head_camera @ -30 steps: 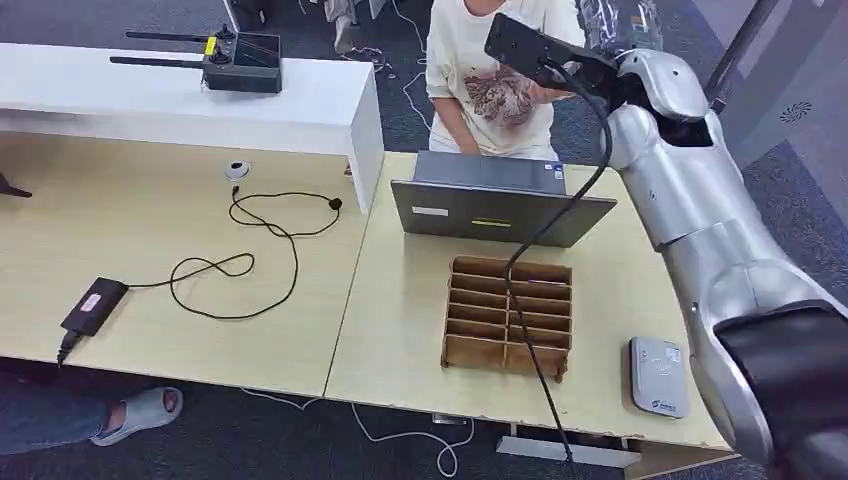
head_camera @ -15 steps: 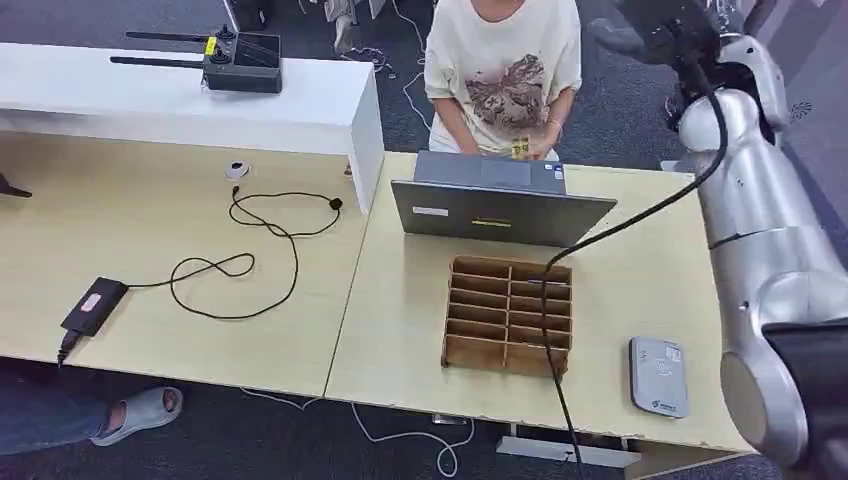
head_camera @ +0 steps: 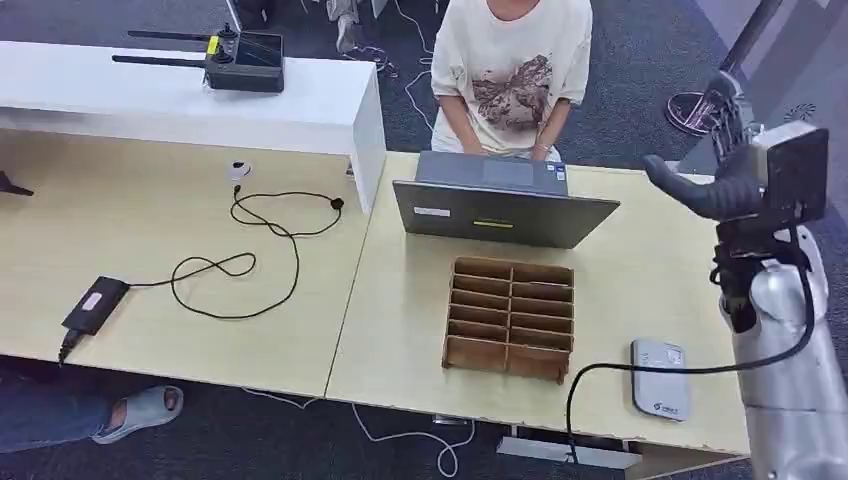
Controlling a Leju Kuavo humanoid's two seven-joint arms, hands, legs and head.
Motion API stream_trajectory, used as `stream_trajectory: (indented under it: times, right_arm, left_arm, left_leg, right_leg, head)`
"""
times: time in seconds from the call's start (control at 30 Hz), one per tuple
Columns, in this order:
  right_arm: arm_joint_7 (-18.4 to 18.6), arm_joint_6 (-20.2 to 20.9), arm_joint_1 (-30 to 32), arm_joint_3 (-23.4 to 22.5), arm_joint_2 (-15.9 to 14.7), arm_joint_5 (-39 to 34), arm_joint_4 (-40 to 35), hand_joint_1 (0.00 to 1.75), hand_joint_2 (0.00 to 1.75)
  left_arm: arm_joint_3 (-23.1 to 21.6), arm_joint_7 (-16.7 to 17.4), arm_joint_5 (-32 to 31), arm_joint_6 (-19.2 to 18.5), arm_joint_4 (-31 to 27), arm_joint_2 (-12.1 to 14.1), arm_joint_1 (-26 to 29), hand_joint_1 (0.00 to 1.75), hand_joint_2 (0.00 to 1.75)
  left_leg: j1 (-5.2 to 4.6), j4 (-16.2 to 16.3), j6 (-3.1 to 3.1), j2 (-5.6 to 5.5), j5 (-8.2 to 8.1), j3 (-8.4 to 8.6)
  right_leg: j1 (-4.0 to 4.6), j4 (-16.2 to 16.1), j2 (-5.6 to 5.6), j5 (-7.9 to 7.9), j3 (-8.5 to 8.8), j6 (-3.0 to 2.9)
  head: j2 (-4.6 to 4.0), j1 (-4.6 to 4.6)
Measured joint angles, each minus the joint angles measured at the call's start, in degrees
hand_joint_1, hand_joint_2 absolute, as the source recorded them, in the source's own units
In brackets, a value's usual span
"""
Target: Pass the card to the sensor for recognition and then transmit it.
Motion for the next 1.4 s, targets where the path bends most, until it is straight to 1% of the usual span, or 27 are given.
stream_trajectory:
  times: [0.07,0.17,0.23,0.33,0.4,0.5,0.57,0.6,0.63,0.67,0.73,0.77,0.8,0.87,0.9,0.93,1.0,1.03,1.07,1.1,1.2,1.4]
  right_arm:
    - [-0.8,-1.4,6.7,-0.6,-0.1,0.5,-6.7,0.0,1.75]
    - [-2.0,-3.5,15.3,-0.5,0.2,4.7,-14.9,0.0,1.75]
    - [-2.6,-5.4,20.2,-0.1,1.2,7.4,-19.3,0.0,1.75]
    - [-3.1,-9.3,24.6,1.4,3.9,12.9,-23.4,0.0,1.75]
    - [-3.7,-13.7,28.7,2.2,6.3,18.0,-26.4,0.0,1.75]
    - [-4.2,-23.6,34.7,2.7,10.9,26.7,-31.6,0.0,1.75]
    - [-2.3,-29.5,38.3,2.7,13.2,34.9,-34.3,0.0,1.75]
    - [-1.6,-31.3,39.8,2.8,14.2,38.8,-35.3,0.0,1.75]
    - [0.1,-32.8,40.9,3.0,15.0,43.9,-36.1,0.0,1.75]
    - [2.0,-34.7,41.5,3.2,15.9,51.3,-36.4,0.0,1.75]
    - [5.6,-38.7,41.8,3.9,17.7,70.7,-36.6,0.0,1.75]
    - [6.9,-39.0,41.6,4.8,18.3,78.4,-36.6,0.0,1.75]
    - [8.1,-38.6,41.4,6.0,18.8,83.5,-36.5,0.0,1.75]
    - [11.4,-36.9,40.8,8.2,19.4,90.0,-36.2,0.0,1.75]
    - [12.9,-36.4,40.5,9.1,19.7,91.7,-36.0,0.0,1.75]
    - [15.4,-35.1,39.9,10.0,19.7,92.3,-35.8,0.0,1.75]
    - [23.2,-31.7,38.3,12.3,18.9,92.5,-34.9,0.0,1.75]
    - [25.3,-30.6,37.6,13.2,18.5,92.5,-34.5,0.0,1.75]
    - [26.6,-29.3,36.9,14.3,18.1,92.5,-33.8,0.0,1.75]
    - [27.1,-28.3,36.5,15.0,17.9,92.5,-33.4,0.0,1.75]
    - [27.8,-19.0,35.6,15.3,17.9,92.4,-31.3,0.0,1.75]
    - [28.1,-16.9,35.1,15.3,17.9,92.4,-29.3,0.0,1.75]
  left_arm:
    - [0.4,0.7,0.1,0.4,0.0,-0.2,0.0,0.0,0.0]
    - [0.9,1.8,0.2,0.9,0.0,-0.5,-0.1,0.0,0.0]
    - [1.0,2.2,0.2,1.2,0.0,-0.7,-0.1,0.0,0.0]
    - [1.1,2.8,0.5,1.7,0.0,-1.1,-0.3,0.0,0.0]
    - [1.2,3.4,0.5,2.5,0.0,-1.5,-0.3,0.0,0.0]
    - [1.4,4.2,-0.2,3.3,0.0,-2.1,-0.3,0.0,0.0]
    - [1.3,4.5,-0.9,3.3,0.0,-2.3,-0.3,0.0,0.0]
    - [1.3,4.6,-1.2,3.1,0.0,-2.3,-0.3,0.0,0.0]
    - [1.3,4.8,-1.4,2.9,0.0,-2.4,-0.4,0.0,0.0]
    - [1.3,4.9,-1.7,2.7,0.0,-2.5,-0.4,0.0,0.0]
    - [1.3,5.1,-2.1,2.6,0.0,-2.7,-0.5,0.0,0.0]
    - [1.3,5.2,-2.2,2.4,0.0,-2.8,-0.6,0.0,0.0]
    - [1.3,5.2,-2.2,2.4,0.0,-2.8,-0.8,0.0,0.0]
    - [1.3,5.2,-2.1,2.2,0.0,-2.9,-1.0,0.0,0.0]
    - [1.3,5.2,-2.1,2.2,0.0,-2.9,-1.0,0.0,0.0]
    - [1.3,5.2,-1.9,2.3,0.0,-2.9,-1.0,0.0,0.0]
    - [1.3,5.2,-1.5,2.5,0.0,-2.9,-1.0,0.0,0.0]
    - [1.3,5.2,-1.3,2.6,0.0,-2.9,-1.0,0.0,0.0]
    - [1.3,5.2,-1.1,2.6,0.0,-2.8,-1.0,0.0,0.0]
    - [1.3,5.0,-1.0,2.6,0.0,-2.8,-1.0,0.0,0.0]
    - [1.3,4.7,-1.0,2.6,0.0,-2.8,-0.9,0.0,0.0]
    - [1.3,4.5,-1.0,2.6,0.0,-2.6,-0.9,0.0,0.0]
  left_leg:
    - [0.01,0.0,-0.04,0.05,-0.05,0.0]
    - [0.02,-0.1,-0.04,0.07,-0.08,0.01]
    - [0.07,-0.1,-0.06,0.06,-0.1,0.01]
    - [0.09,-0.1,-0.13,0.16,-0.13,0.12]
    - [0.14,-0.1,-0.14,0.11,-0.13,0.13]
    - [0.14,-0.1,-0.15,0.11,-0.13,0.11]
    - [0.15,-0.1,-0.21,0.17,-0.17,0.13]
    - [0.15,-0.1,-0.2,0.23,-0.18,0.13]
    - [0.15,-0.1,-0.2,0.26,-0.18,0.13]
    - [0.14,-0.1,-0.2,0.3,-0.18,0.14]
    - [0.14,-0.1,-0.2,0.37,-0.18,0.16]
    - [0.15,-0.1,-0.21,0.41,-0.18,0.19]
    - [0.15,-0.1,-0.21,0.41,-0.17,0.19]
    - [0.15,-0.1,-0.26,0.41,-0.13,0.19]
    - [0.15,-0.1,-0.26,0.4,-0.13,0.19]
    - [0.15,-0.1,-0.26,0.41,-0.13,0.19]
    - [0.14,-0.1,-0.27,0.45,-0.12,0.2]
    - [0.14,-0.1,-0.27,0.45,-0.11,0.22]
    - [0.14,-0.1,-0.27,0.45,-0.11,0.22]
    - [0.13,-0.1,-0.27,0.43,-0.11,0.22]
    - [0.13,-0.1,-0.27,0.4,-0.12,0.21]
    - [0.14,-0.1,-0.27,0.4,-0.13,0.2]
  right_leg:
    - [0.01,0.0,0.03,-0.03,-0.03,-0.01]
    - [0.02,0.0,0.03,-0.13,-0.02,-0.09]
    - [0.08,0.0,0.02,-0.16,-0.01,-0.13]
    - [0.1,0.0,0.09,-0.17,0.0,-0.15]
    - [0.15,0.0,0.02,-0.22,0.06,-0.22]
    - [0.16,0.1,0.02,-0.24,0.03,-0.26]
    - [0.16,0.1,0.08,-0.26,0.03,-0.29]
    - [0.16,0.1,0.14,-0.26,0.03,-0.29]
    - [0.16,0.1,0.18,-0.26,0.02,-0.29]
    - [0.15,0.1,0.21,-0.26,0.01,-0.3]
    - [0.15,0.1,0.25,-0.25,0.01,-0.3]
    - [0.16,0.1,0.28,-0.24,0.01,-0.32]
    - [0.16,0.1,0.28,-0.23,0.02,-0.34]
    - [0.16,0.1,0.27,-0.21,0.02,-0.36]
    - [0.16,0.1,0.27,-0.21,0.03,-0.36]
    - [0.16,0.1,0.28,-0.2,0.03,-0.37]
    - [0.15,0.1,0.3,-0.18,0.03,-0.39]
    - [0.15,0.1,0.3,-0.18,0.03,-0.39]
    - [0.15,0.1,0.3,-0.17,0.03,-0.39]
    - [0.14,0.1,0.29,-0.17,0.03,-0.39]
    - [0.15,0.1,0.27,-0.18,0.03,-0.39]
    - [0.15,0.1,0.27,-0.21,0.0,-0.38]
  head:
    - [-0.02,-0.02]
    - [-0.02,-0.02]
    - [-0.02,0.0]
    - [-0.02,-0.04]
    - [-0.02,0.02]
    - [0.0,-0.02]
    - [0.0,-0.02]
    - [0.0,-0.02]
    - [-0.02,-0.02]
    - [-0.02,-0.04]
    - [-0.02,-0.02]
    - [-0.02,-0.04]
    - [-0.02,-0.02]
    - [-0.02,0.0]
    - [-0.02,-0.04]
    - [-0.02,-0.02]
    - [-0.02,-0.02]
    - [-0.02,0.0]
    - [-0.02,0.0]
    - [-0.02,-0.02]
    - [0.0,-0.02]
    - [0.0,-0.02]
